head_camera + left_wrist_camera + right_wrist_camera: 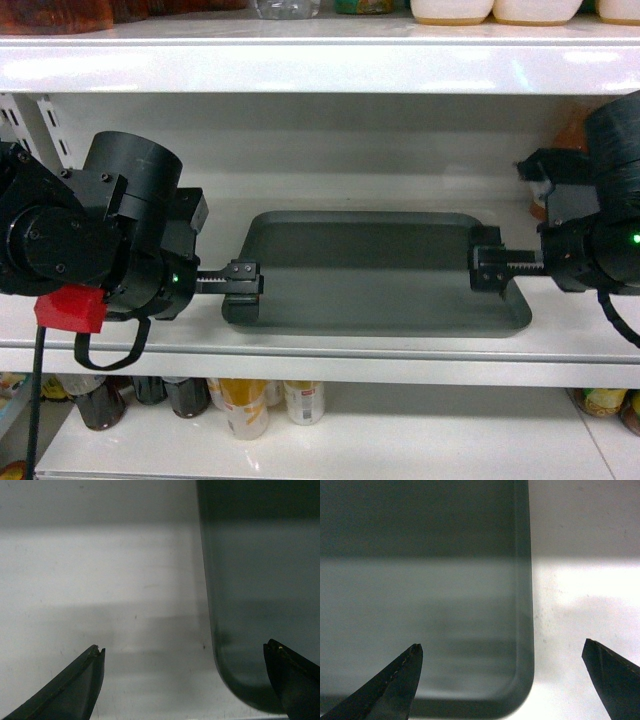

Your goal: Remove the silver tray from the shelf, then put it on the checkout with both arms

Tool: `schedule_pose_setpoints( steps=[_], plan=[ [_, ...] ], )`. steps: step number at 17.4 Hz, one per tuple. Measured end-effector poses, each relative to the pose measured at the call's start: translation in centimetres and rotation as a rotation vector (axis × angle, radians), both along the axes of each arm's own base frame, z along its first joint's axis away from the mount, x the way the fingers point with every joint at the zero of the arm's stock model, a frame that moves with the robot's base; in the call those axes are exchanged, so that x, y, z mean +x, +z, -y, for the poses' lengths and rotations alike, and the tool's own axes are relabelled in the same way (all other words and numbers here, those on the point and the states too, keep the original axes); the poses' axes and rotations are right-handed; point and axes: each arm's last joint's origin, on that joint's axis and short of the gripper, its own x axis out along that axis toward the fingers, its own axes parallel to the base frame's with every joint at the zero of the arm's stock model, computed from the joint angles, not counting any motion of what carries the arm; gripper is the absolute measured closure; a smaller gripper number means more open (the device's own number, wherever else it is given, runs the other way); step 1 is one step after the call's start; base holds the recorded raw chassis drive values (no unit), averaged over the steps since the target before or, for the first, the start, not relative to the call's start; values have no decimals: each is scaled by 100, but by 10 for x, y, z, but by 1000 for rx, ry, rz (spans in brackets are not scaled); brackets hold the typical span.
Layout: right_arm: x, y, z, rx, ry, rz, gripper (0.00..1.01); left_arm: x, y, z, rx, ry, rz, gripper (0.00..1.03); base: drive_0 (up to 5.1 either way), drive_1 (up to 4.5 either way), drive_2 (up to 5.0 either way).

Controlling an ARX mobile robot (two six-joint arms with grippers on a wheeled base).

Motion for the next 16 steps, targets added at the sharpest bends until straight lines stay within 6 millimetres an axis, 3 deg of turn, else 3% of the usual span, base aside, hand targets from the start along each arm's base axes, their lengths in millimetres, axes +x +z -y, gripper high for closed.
schedule_pose_setpoints(
  steps=[1, 6, 7, 9, 10, 16],
  plan=[
    [29, -14, 3, -7, -9, -46, 3, 13, -5, 4, 25, 16, -37, 5, 0, 0, 0],
    [57, -9, 1, -39, 7, -57, 3, 25, -12, 6, 32, 41, -92, 5, 0, 0, 0],
    [59, -13, 1, -46, 5, -75, 8, 27, -12, 4, 33, 44, -104, 9, 0, 0, 0],
    [58, -27, 1, -55, 5, -139, 28, 29, -13, 5, 23, 39, -116, 27, 0, 0, 0],
    [57, -32, 1, -57, 6, -158, 33, 29, -13, 6, 19, 37, -119, 32, 0, 0, 0],
    [54, -37, 1, -44, -4, -171, 90, 24, -18, 5, -11, 39, -141, 86, 0, 0, 0]
  ],
)
